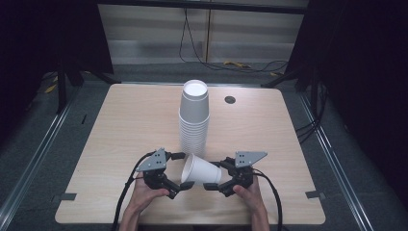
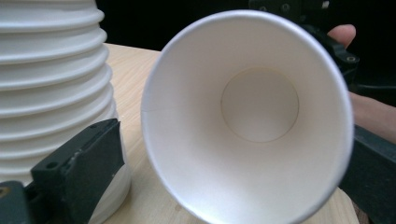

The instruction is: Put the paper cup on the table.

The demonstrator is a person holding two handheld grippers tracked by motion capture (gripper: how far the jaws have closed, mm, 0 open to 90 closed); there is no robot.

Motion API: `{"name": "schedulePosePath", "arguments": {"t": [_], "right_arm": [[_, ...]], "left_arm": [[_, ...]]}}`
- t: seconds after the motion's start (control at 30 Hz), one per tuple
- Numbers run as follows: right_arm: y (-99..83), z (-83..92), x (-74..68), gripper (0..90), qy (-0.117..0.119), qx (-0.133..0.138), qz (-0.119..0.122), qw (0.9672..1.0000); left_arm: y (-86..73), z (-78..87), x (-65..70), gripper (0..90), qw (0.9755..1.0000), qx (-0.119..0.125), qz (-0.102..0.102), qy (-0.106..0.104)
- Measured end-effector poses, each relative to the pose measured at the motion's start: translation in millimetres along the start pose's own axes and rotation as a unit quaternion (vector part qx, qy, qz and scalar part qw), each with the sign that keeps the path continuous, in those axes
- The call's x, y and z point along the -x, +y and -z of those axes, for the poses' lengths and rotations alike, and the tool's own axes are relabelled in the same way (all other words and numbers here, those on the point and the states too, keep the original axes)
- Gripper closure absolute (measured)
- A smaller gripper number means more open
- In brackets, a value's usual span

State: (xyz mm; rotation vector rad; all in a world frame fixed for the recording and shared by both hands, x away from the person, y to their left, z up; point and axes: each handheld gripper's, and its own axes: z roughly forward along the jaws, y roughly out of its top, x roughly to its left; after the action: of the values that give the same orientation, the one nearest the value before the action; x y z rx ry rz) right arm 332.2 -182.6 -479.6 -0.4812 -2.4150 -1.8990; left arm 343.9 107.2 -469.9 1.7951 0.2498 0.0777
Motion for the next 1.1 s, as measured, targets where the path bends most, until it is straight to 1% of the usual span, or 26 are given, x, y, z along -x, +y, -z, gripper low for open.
{"name": "schedulePosePath", "arguments": {"t": [0.07, 0.1, 0.13, 0.17, 0.2, 0.23, 0.27, 0.3, 0.33, 0.37, 0.43, 0.47, 0.57, 0.63, 0.67, 0.7, 0.73, 0.77, 0.83, 0.87, 0.9, 0.93, 1.0, 1.1], "right_arm": [[0.5, 0.3, -0.2, 23.2, 0.000, 0.002, 0.002, 1.0000], [0.9, 0.4, -0.5, 23.3, -0.001, 0.000, 0.002, 1.0000], [1.1, 0.1, -0.5, 23.2, 0.000, -0.001, 0.003, 1.0000], [1.3, -0.1, -0.5, 23.2, 0.000, -0.002, 0.004, 1.0000], [1.5, -0.1, -0.6, 23.2, -0.002, -0.003, 0.004, 1.0000], [1.7, -0.2, -0.7, 23.2, -0.002, -0.004, 0.005, 1.0000], [2.1, -0.5, -0.9, 23.2, -0.002, -0.006, 0.006, 1.0000], [2.4, -0.8, -1.3, 23.2, -0.003, -0.007, 0.008, 0.9999], [2.6, -1.2, -1.4, 23.2, -0.003, -0.007, 0.009, 0.9999], [3.1, -1.8, -1.8, 23.1, -0.001, -0.011, 0.010, 0.9999], [3.6, -3.4, -2.5, 23.1, -0.002, -0.016, 0.015, 0.9998], [3.7, -4.0, -2.7, 23.1, 0.000, -0.018, 0.016, 0.9997], [3.9, -5.1, -3.1, 23.1, 0.000, -0.019, 0.018, 0.9997], [4.0, -5.4, -3.3, 22.9, 0.000, -0.021, 0.019, 0.9996], [4.1, -5.8, -3.4, 22.8, 0.002, -0.022, 0.020, 0.9996], [4.2, -6.1, -3.4, 22.6, 0.001, -0.023, 0.020, 0.9995], [4.2, -6.2, -3.3, 22.3, 0.000, -0.024, 0.019, 0.9995], [4.2, -6.5, -2.9, 21.9, 0.000, -0.025, 0.019, 0.9995], [4.2, -6.9, -3.0, 20.8, -0.001, -0.026, 0.020, 0.9995], [4.3, -7.2, -2.9, 20.1, -0.004, -0.027, 0.022, 0.9994], [4.3, -7.2, -2.9, 20.1, -0.004, -0.027, 0.022, 0.9994], [4.0, -8.1, -3.1, 19.5, -0.007, -0.027, 0.022, 0.9994], [3.8, -8.2, -3.2, 19.4, -0.008, -0.028, 0.022, 0.9993], [3.4, -9.0, -3.8, 19.0, -0.011, -0.026, 0.025, 0.9993]], "left_arm": [[0.4, -1.1, -0.3, 0.0, 1.0000, 0.002, 0.003, -0.003], [1.6, -4.9, -2.4, 0.0, 0.9998, 0.005, 0.001, -0.017], [2.5, -6.1, -2.8, 0.1, 0.9998, 0.002, 0.001, -0.021], [2.9, -7.0, -3.1, 0.7, 0.9997, 0.004, -0.003, -0.023], [3.5, -6.9, -3.6, 1.4, 0.9997, 0.001, -0.007, -0.025], [3.3, -8.0, -3.4, 1.6, 0.9996, 0.007, -0.004, -0.027], [3.4, -8.1, -3.0, 2.1, 0.9998, 0.004, -0.005, -0.021], [3.4, -8.2, -3.2, 2.1, 0.9997, 0.003, -0.004, -0.024], [2.8, -9.4, -3.5, 1.9, 0.9994, 0.009, -0.003, -0.035], [2.9, -9.5, -3.6, 2.4, 0.9993, 0.004, -0.005, -0.036], [2.6, -10.6, -3.4, 2.5, 0.9991, 0.004, -0.004, -0.041], [2.5, -11.1, -3.2, 3.0, 0.9991, 0.007, -0.003, -0.041], [3.1, -9.8, -3.3, 4.6, 0.9989, 0.004, -0.010, -0.046], [2.7, -9.7, -3.2, 5.2, 0.9988, 0.010, -0.006, -0.048], [3.2, -8.7, -2.8, 5.6, 0.9991, 0.007, -0.006, -0.041], [3.0, -8.8, -3.6, 6.0, 0.9985, 0.012, -0.005, -0.052], [3.4, -7.7, -3.2, 6.6, 0.9988, 0.009, -0.008, -0.047], [3.5, -7.8, -3.2, 7.1, 0.9985, 0.013, -0.007, -0.053], [4.2, -6.7, -2.9, 8.2, 0.9986, 0.011, -0.010, -0.050], [4.6, -6.6, -2.0, 8.8, 0.9989, 0.009, -0.008, -0.046], [4.6, -6.6, -2.0, 9.2, 0.9989, 0.009, -0.008, -0.046], [5.3, -5.6, -1.6, 9.5, 0.9988, 0.002, -0.012, -0.048], [5.6, -5.5, -1.7, 9.9, 0.9987, 0.001, -0.014, -0.049], [6.7, -4.8, -0.9, 10.4, 0.9988, -0.004, -0.019, -0.045]]}}
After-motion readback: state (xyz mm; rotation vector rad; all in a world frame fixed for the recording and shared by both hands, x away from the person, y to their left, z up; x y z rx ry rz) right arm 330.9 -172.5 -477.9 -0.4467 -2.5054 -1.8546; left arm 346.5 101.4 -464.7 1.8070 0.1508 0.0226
